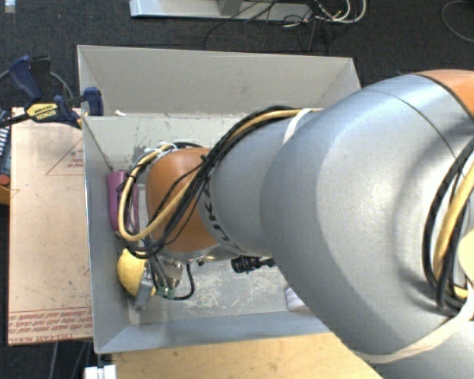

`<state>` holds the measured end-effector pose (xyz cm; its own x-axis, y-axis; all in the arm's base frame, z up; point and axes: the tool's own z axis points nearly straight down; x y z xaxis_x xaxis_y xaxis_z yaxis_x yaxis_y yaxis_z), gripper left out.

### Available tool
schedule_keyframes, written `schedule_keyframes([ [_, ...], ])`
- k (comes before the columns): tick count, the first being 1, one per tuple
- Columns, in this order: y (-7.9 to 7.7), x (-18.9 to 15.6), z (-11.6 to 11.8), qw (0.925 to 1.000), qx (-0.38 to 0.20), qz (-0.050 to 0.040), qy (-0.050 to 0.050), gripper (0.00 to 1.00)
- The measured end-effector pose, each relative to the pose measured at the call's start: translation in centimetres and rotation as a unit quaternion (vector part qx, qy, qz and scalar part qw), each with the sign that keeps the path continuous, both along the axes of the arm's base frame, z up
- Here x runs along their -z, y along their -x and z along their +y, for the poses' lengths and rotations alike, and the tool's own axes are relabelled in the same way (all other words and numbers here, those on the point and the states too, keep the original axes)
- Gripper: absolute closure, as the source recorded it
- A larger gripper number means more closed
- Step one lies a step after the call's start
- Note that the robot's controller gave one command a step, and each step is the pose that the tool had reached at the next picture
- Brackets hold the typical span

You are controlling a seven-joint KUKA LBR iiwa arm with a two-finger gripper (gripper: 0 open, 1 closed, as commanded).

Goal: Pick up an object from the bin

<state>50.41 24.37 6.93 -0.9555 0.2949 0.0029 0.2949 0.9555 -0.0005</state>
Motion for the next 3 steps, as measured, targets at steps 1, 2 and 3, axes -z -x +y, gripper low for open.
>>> schedule_keyframes([
  [1,0.0,0.0,0.0,1.0,0.0,0.0,0.0,1.0],
  [2,0.03,-0.13,-0.01,1.0,0.0,0.0005,0.0,1.0],
  [3,0.11,-0.95,0.06,1.0,0.0,0.0013,-0.001,1.0],
])
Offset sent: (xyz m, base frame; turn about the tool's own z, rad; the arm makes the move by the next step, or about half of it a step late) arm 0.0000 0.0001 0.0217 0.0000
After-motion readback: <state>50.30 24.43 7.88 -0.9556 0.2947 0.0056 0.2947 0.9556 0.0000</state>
